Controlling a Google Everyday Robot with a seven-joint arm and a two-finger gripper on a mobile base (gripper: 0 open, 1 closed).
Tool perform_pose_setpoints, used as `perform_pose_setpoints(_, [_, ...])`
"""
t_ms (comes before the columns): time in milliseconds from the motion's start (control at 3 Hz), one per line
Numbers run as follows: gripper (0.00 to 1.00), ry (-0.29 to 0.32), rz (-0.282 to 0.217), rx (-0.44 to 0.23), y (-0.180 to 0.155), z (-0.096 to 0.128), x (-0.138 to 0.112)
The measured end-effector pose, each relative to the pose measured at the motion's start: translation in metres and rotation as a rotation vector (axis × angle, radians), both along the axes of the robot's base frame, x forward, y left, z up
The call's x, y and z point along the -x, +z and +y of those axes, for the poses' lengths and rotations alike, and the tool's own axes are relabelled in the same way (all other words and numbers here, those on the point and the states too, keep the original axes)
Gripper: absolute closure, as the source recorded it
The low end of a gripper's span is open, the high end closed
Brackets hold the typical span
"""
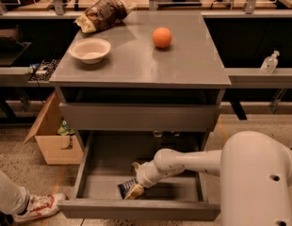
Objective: Pick rxbar blueberry from middle drawer and place on counter
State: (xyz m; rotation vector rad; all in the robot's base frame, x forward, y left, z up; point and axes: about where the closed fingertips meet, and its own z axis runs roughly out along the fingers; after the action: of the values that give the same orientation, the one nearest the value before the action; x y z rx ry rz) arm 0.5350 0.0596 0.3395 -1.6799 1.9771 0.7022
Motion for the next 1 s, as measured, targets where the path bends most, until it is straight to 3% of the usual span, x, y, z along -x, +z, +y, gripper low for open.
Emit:
perform_pose_setpoints(667, [0.88, 0.000, 0.000, 0.000, 0.0098, 0.0000, 0.0000])
perform_pose_setpoints(1000, [1.00, 0.000, 0.000, 0.000, 0.0137, 0.0000, 0.0001])
